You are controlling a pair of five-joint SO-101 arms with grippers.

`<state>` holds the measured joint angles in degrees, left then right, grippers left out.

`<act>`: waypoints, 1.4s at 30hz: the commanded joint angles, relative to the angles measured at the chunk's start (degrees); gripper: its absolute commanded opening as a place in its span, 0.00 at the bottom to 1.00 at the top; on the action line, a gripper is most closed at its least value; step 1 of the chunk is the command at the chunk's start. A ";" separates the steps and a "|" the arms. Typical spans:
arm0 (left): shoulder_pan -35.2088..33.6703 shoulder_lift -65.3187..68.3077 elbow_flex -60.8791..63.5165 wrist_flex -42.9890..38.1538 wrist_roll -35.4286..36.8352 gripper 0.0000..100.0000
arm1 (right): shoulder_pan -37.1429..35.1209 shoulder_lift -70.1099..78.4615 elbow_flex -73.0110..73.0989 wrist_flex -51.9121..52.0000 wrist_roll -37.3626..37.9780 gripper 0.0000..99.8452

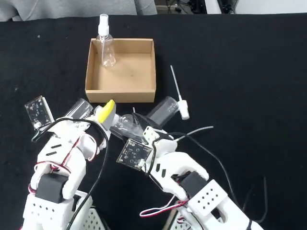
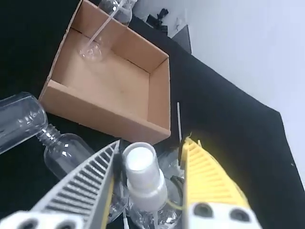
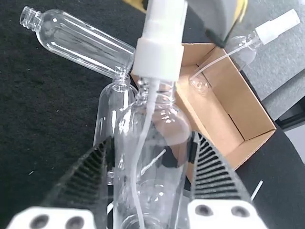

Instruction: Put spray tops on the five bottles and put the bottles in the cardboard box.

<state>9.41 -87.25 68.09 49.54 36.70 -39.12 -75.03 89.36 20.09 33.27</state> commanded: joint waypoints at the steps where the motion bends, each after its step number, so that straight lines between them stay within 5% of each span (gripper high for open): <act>1: 0.84 -0.62 -3.12 0.26 -3.43 0.19 | 1.14 -1.10 -0.31 -2.11 -0.09 0.12; 32: 4.97 -0.62 -2.95 2.46 -6.24 0.19 | 3.34 -1.10 -0.66 -2.11 -0.09 0.12; 42: -1.36 -0.62 -3.82 1.93 -5.71 0.19 | 3.34 -1.10 -0.57 -2.11 -0.09 0.12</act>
<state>10.64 -87.25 68.09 51.91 31.16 -36.92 -75.03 89.36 20.09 33.27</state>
